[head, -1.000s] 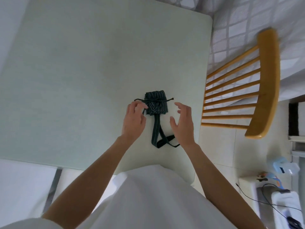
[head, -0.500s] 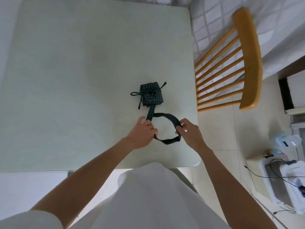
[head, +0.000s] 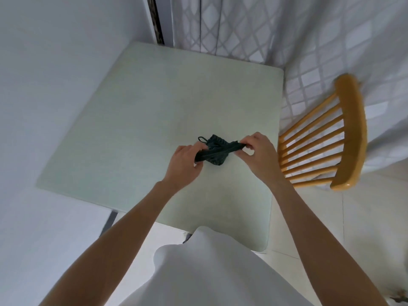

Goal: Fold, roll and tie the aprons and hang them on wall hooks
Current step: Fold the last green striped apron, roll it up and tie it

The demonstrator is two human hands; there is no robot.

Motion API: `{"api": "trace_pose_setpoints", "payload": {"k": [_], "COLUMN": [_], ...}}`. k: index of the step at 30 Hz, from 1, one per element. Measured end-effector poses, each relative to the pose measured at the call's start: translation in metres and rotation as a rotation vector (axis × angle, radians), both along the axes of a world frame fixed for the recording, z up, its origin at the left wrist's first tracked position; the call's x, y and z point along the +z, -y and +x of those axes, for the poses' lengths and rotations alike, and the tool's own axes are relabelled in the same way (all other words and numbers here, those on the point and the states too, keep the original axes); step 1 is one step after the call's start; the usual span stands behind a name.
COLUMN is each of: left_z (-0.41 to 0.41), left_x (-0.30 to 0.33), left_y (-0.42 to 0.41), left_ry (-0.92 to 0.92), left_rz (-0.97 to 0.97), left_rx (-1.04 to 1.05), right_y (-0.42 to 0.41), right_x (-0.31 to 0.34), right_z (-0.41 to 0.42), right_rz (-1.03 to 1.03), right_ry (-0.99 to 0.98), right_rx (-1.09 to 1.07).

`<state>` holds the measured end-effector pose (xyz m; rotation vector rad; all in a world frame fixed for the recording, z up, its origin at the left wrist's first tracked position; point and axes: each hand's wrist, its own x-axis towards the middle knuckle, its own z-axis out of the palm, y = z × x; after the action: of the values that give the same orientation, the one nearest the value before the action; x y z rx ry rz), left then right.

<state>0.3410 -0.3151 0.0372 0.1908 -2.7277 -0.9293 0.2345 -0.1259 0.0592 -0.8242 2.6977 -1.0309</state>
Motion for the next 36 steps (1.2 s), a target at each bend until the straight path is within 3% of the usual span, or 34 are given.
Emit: {"api": "trace_pose_setpoints", "payload": {"k": [5,13,15,19,23,30,36], "left_z": [-0.006,0.009,0.02,0.051,0.084,0.119,0.141], "left_x": [0.055,0.122,0.14,0.17,0.197,0.238,0.27], "left_y": [0.008,0.037,0.045,0.067,0.104,0.185,0.24], "left_ry": [-0.118,-0.237,-0.243,-0.279,-0.345,-0.453,-0.484], "left_rz": [0.211,0.283,0.312,0.429,0.353,0.035,0.138], "left_rx": [0.135,0.182,0.209,0.265,0.322,0.549,0.484], "right_y": [0.026,0.082,0.099,0.135,0.177,0.263,0.334], "right_x": [0.045,0.103,0.118,0.151,0.184,0.244,0.271], "right_z": [-0.009,-0.004,0.005,0.028,0.049,0.073,0.083], "right_rz": [-0.23,-0.131,-0.226,-0.41,-0.543,-0.445,-0.618], "right_ry": [0.05,-0.334,-0.204,0.296,0.515,0.59,0.472], "right_rx": [0.118,0.381,0.435,0.598,0.781,0.997,1.0]}}
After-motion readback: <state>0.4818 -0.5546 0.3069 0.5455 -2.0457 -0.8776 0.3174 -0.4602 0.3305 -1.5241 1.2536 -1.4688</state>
